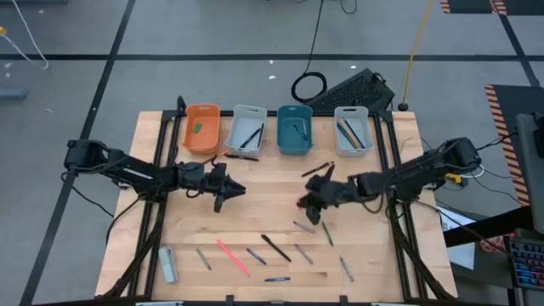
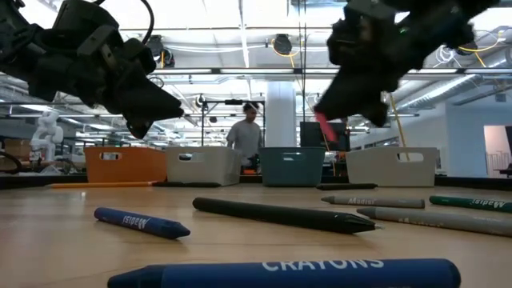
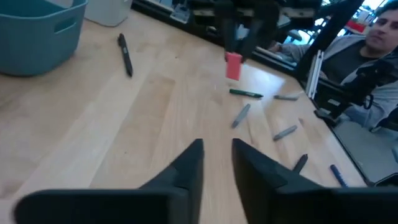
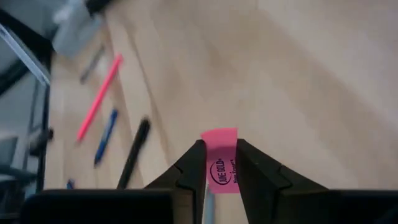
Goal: Sort crayons/erasers/pens/pencils in bins
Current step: Put the pink eraser into the orange bin
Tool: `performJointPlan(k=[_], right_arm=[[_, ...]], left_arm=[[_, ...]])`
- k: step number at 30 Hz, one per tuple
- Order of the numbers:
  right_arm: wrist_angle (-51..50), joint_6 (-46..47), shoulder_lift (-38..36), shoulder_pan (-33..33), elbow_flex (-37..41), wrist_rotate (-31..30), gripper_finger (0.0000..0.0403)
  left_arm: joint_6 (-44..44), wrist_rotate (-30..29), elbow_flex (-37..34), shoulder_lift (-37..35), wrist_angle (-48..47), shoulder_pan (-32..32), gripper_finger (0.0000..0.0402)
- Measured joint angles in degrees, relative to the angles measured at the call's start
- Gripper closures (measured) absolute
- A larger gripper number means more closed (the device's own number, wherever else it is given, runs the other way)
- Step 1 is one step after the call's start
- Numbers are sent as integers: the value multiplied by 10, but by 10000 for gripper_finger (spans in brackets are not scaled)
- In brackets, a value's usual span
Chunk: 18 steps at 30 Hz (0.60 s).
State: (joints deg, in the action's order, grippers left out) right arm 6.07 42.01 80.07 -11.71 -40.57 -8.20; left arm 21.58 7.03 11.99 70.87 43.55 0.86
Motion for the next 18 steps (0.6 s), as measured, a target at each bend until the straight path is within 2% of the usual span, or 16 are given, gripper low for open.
performJointPlan(k=[5, 9, 14, 18], right_arm=[[178, -82, 2, 64, 34, 40, 332], [273, -124, 15, 103, 39, 76, 332], [365, -150, 41, 134, 39, 142, 332], [404, -162, 52, 145, 39, 166, 332]], left_arm=[[0, 0, 7, 0, 11, 0, 245], [-20, 0, 45, 10, 8, 0, 206], [-55, 1, 99, 52, -12, 0, 193], [-58, 15, 142, 86, -19, 2, 192]])
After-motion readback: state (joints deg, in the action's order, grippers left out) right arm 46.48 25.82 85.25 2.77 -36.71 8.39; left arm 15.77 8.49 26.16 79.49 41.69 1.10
